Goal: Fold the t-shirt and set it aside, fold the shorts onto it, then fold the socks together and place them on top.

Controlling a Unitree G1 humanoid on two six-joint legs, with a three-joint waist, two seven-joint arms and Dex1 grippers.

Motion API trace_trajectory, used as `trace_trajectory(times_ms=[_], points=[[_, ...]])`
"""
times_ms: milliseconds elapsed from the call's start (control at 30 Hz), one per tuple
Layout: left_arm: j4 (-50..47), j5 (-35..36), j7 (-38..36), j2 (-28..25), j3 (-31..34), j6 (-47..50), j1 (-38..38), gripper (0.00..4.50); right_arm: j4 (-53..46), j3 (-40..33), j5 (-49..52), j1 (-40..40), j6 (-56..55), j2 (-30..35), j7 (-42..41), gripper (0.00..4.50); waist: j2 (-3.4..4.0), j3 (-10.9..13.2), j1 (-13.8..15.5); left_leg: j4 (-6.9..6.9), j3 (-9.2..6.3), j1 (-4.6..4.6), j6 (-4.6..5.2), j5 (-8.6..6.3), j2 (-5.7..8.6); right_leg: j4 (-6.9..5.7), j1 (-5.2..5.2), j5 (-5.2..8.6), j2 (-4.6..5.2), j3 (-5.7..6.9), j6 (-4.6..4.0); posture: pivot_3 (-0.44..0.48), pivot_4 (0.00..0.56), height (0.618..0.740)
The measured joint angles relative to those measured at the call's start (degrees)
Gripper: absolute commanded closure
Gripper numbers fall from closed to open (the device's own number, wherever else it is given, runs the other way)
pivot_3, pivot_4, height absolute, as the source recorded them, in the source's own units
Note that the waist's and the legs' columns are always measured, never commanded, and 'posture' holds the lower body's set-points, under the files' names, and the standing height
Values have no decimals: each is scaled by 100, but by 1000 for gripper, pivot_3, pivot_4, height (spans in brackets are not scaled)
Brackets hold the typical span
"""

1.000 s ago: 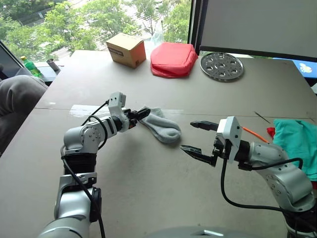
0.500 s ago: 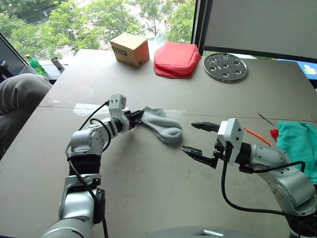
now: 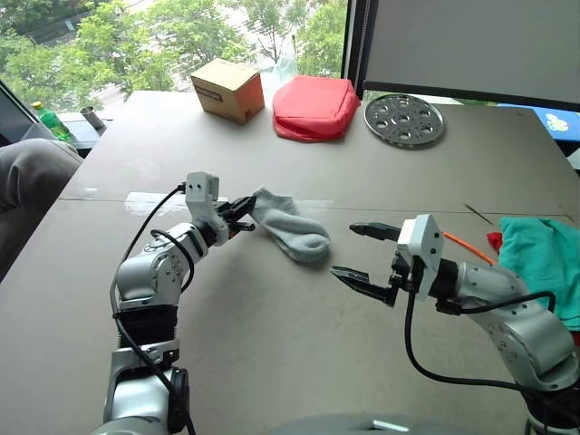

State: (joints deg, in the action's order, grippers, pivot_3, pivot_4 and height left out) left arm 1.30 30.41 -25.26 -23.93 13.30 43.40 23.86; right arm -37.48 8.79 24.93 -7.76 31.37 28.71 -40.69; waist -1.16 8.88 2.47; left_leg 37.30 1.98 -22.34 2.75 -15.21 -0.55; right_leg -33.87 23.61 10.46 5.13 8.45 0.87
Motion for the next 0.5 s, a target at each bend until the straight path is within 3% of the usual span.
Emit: trace_trajectory(times_ms=[500], points=[[-911,-133,-881,-225,-534,-729,-606,4432,55,18,-15,23,-183,23,-25,402,2,1,-17,3,-2,-1,5,2,-2,-1,2,9,-4,1,-16,0,150,739]])
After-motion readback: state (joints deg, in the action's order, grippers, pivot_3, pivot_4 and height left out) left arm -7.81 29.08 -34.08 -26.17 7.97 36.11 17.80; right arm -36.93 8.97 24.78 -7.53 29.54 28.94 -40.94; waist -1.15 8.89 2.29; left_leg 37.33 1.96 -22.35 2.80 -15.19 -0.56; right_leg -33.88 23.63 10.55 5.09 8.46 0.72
